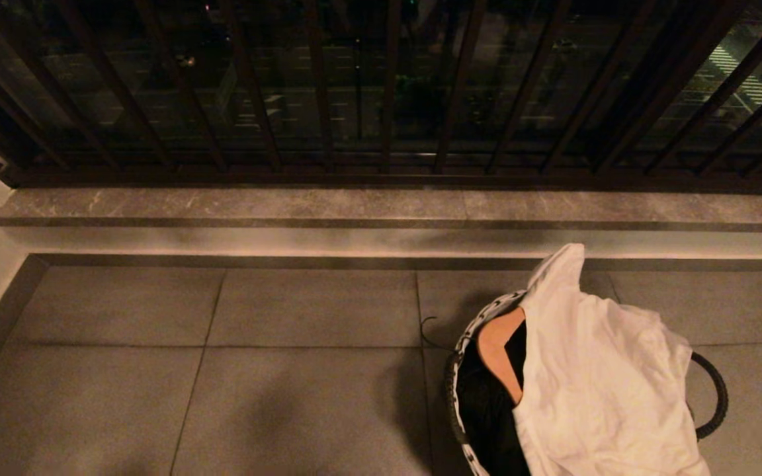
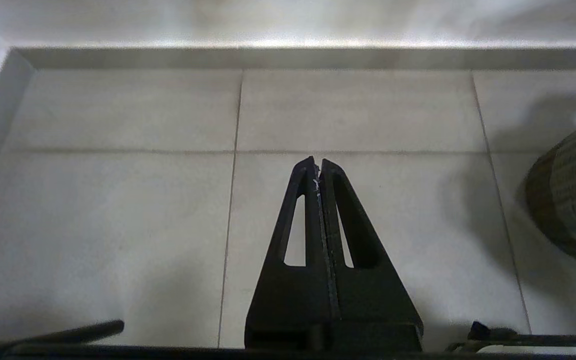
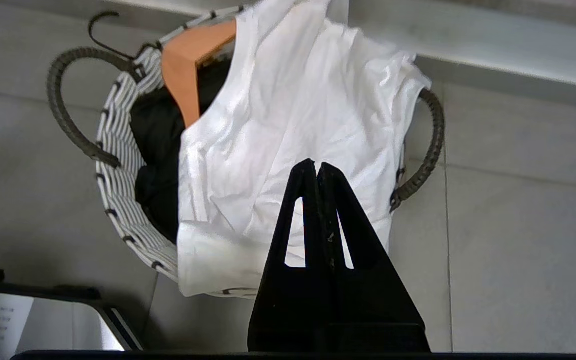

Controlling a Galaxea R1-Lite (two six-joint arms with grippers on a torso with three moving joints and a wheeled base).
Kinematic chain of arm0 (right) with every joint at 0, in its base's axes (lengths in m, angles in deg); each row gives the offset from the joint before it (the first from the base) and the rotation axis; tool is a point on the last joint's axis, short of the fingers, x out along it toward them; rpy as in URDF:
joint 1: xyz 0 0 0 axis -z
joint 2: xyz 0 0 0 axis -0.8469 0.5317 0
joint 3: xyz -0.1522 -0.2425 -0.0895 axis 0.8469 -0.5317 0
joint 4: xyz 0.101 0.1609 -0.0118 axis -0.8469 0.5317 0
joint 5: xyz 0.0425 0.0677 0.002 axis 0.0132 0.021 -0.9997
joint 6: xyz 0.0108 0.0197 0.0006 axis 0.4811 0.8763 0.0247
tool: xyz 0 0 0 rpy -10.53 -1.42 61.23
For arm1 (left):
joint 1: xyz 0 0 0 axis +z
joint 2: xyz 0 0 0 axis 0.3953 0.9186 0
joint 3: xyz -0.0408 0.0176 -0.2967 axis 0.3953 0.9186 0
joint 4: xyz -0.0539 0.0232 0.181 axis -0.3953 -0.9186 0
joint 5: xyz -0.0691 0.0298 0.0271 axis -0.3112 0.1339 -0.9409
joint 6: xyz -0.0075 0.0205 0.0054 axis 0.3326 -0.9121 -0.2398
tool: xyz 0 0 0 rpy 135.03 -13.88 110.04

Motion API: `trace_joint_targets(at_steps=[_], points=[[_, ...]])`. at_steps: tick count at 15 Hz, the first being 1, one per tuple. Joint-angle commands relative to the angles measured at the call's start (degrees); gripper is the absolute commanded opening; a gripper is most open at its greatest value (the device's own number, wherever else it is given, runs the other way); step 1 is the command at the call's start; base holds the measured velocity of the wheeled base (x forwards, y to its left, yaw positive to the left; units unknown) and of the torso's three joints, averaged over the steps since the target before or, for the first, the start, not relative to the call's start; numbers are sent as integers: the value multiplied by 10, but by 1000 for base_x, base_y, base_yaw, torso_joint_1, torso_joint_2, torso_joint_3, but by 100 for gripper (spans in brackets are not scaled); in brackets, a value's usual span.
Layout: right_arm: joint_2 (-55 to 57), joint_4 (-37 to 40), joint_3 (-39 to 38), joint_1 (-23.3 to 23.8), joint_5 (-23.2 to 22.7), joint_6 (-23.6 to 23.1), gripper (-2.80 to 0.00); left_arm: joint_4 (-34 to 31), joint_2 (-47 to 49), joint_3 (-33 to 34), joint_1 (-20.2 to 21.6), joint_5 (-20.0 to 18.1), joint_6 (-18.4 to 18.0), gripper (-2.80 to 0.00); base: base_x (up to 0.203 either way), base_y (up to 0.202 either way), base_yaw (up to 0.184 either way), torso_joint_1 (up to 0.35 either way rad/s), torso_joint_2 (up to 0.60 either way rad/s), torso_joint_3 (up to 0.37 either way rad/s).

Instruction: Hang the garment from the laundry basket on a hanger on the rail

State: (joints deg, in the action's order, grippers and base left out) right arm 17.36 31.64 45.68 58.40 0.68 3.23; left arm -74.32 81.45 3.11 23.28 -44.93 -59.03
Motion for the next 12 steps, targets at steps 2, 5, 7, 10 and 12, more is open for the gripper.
trace_joint_targets(at_steps=[2,5,7,10,12], points=[[0,0,0,0,0,-1,-280,-1,0,4,0,0,0,-280,0,0,0,0,2,-199],[0,1,0,0,0,0,-280,-1,0,4,0,0,0,-280,0,0,0,2,4,-197],[0,0,0,0,0,0,-280,-1,0,4,0,0,0,-280,0,0,0,1,5,-197],[0,5,2,0,0,0,-280,-1,0,4,0,1,0,-280,0,0,0,3,2,-199],[1,8,3,0,0,1,-280,-1,0,4,0,0,1,-280,0,0,0,-1,2,-200]])
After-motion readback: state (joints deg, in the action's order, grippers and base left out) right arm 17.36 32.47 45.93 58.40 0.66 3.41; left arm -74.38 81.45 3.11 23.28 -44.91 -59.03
